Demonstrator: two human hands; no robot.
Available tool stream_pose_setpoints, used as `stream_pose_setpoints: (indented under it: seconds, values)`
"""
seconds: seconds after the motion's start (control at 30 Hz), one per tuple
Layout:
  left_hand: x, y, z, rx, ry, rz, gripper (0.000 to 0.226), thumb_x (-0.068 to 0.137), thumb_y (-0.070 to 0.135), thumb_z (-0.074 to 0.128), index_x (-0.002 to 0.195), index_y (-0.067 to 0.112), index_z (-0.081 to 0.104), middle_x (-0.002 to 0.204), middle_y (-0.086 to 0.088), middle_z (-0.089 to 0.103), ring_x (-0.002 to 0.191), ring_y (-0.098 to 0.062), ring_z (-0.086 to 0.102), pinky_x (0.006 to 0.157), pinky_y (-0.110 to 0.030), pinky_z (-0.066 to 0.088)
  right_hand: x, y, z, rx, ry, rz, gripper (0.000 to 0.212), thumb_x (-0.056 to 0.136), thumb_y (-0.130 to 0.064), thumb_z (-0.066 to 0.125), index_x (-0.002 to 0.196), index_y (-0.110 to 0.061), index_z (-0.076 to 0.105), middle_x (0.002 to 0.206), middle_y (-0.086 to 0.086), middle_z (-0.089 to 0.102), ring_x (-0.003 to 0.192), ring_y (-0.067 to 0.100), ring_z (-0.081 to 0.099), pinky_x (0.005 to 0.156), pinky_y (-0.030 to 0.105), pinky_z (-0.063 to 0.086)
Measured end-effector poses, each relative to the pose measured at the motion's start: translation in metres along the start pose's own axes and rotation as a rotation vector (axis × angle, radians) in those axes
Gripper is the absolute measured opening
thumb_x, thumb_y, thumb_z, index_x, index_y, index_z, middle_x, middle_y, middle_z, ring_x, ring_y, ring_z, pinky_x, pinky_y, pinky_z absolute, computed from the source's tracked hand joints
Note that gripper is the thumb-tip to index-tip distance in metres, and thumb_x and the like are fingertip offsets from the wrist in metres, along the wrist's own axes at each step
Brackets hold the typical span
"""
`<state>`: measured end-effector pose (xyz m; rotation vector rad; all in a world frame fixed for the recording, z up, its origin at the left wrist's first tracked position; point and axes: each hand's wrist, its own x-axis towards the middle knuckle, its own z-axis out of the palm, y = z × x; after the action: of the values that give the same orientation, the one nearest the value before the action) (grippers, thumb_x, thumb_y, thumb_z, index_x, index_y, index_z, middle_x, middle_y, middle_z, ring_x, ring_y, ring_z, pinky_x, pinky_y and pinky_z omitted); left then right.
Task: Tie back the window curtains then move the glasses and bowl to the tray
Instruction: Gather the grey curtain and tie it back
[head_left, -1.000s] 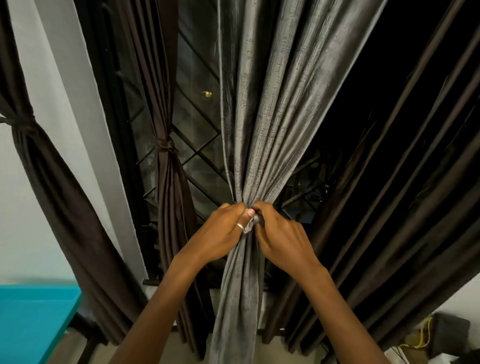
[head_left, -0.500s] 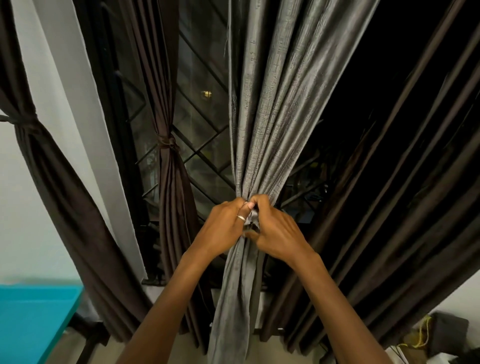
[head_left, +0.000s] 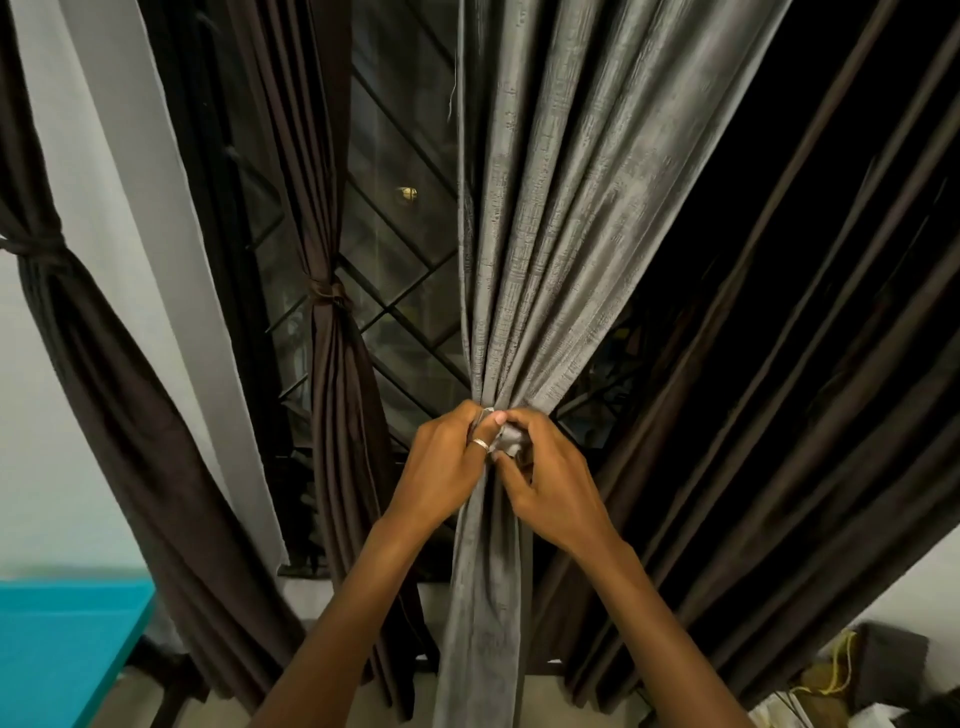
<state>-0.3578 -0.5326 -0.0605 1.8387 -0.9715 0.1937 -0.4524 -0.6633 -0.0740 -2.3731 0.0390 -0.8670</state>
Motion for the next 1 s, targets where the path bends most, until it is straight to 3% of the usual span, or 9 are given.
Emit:
stream_pose_setpoints:
  seconds: [0.13, 0.2, 0.3, 0.37, 0.5, 0.67, 0.77, 0.83, 1.0]
  values:
    - [0.001, -0.001, 0.001, 0.086, -0.016, -0.037, 0.025, 0.105, 0.05, 0.04, 0.085, 0.035, 0.044, 0.068, 0.011, 0.057, 0.066, -0.01, 0.061, 0.054, -0.032, 0.042, -0.007, -0.005, 0.008, -0.007, 0.198, 0.068, 0.053, 0.086, -0.041, 0.075, 0.129, -0.031, 0.045, 0.129, -0.018, 0.039, 0.092, 0.002, 0.064, 0.069, 0.02, 0.057]
    - [0.002, -0.002, 0.001, 0.093, -0.012, -0.072, 0.027, 0.105, 0.051, 0.038, 0.084, 0.035, 0.044, 0.067, 0.01, 0.054, 0.066, -0.016, 0.058, 0.055, -0.035, 0.04, -0.013, -0.009, 0.015, 0.038, 0.315, 0.161, 0.056, 0.081, -0.04, 0.081, 0.123, -0.03, 0.046, 0.124, -0.02, 0.037, 0.086, 0.003, 0.066, 0.065, 0.017, 0.057]
    - [0.002, -0.001, 0.0, 0.037, -0.019, -0.105, 0.033, 0.106, 0.048, 0.038, 0.077, 0.032, 0.041, 0.06, 0.005, 0.049, 0.057, -0.017, 0.051, 0.055, -0.043, 0.042, -0.018, -0.014, 0.021, 0.268, 0.382, 0.361, 0.043, 0.078, -0.037, 0.086, 0.104, -0.039, 0.051, 0.101, -0.017, 0.059, 0.08, 0.003, 0.07, 0.066, 0.016, 0.056]
    - [0.001, -0.001, -0.001, -0.015, -0.031, -0.122, 0.035, 0.106, 0.047, 0.039, 0.076, 0.029, 0.041, 0.058, 0.003, 0.047, 0.053, -0.017, 0.047, 0.054, -0.046, 0.041, -0.02, -0.015, 0.024, 0.486, 0.362, 0.471, 0.035, 0.08, -0.03, 0.086, 0.102, -0.036, 0.059, 0.092, -0.009, 0.071, 0.08, 0.007, 0.073, 0.07, 0.022, 0.06]
    - [0.0, -0.004, -0.005, -0.128, -0.057, -0.147, 0.04, 0.106, 0.043, 0.041, 0.077, 0.016, 0.043, 0.059, -0.001, 0.041, 0.051, -0.013, 0.038, 0.053, -0.039, 0.033, -0.018, -0.017, 0.019, 0.822, 0.31, 0.591, 0.024, 0.086, -0.019, 0.08, 0.107, -0.019, 0.068, 0.096, 0.002, 0.077, 0.093, 0.019, 0.076, 0.071, 0.027, 0.06]
    - [-0.003, -0.005, -0.009, -0.162, -0.061, -0.103, 0.04, 0.105, 0.044, 0.046, 0.074, 0.018, 0.044, 0.058, 0.001, 0.041, 0.05, -0.011, 0.04, 0.051, -0.037, 0.037, -0.014, -0.018, 0.009, 0.834, 0.293, 0.657, 0.015, 0.09, -0.015, 0.075, 0.103, -0.009, 0.071, 0.095, 0.009, 0.077, 0.095, 0.022, 0.075, 0.073, 0.027, 0.06]
    - [-0.008, -0.007, -0.004, -0.15, -0.002, -0.063, 0.038, 0.102, 0.045, 0.052, 0.08, 0.015, 0.057, 0.057, -0.004, 0.05, 0.05, -0.022, 0.049, 0.052, -0.046, 0.048, -0.01, -0.021, 0.005, 0.885, 0.292, 0.674, 0.013, 0.092, -0.009, 0.071, 0.105, -0.006, 0.068, 0.095, 0.011, 0.076, 0.09, 0.019, 0.075, 0.073, 0.026, 0.06]
    - [-0.013, -0.009, 0.0, -0.072, 0.101, 0.023, 0.034, 0.101, 0.045, 0.057, 0.087, 0.016, 0.069, 0.06, -0.001, 0.057, 0.052, -0.016, 0.055, 0.053, -0.044, 0.047, -0.007, -0.023, 0.003, 0.89, 0.301, 0.669, 0.015, 0.094, -0.006, 0.068, 0.108, -0.005, 0.065, 0.094, 0.011, 0.075, 0.087, 0.017, 0.075, 0.074, 0.025, 0.061]
    - [-0.024, -0.019, 0.001, 0.151, 0.318, 0.219, 0.023, 0.096, 0.035, 0.069, 0.101, 0.015, 0.079, 0.098, 0.004, 0.074, 0.083, -0.005, 0.069, 0.071, -0.026, 0.057, -0.003, -0.018, -0.005, 0.83, 0.327, 0.636, 0.022, 0.093, -0.001, 0.067, 0.114, -0.006, 0.06, 0.102, 0.017, 0.07, 0.088, 0.018, 0.073, 0.077, 0.029, 0.062]
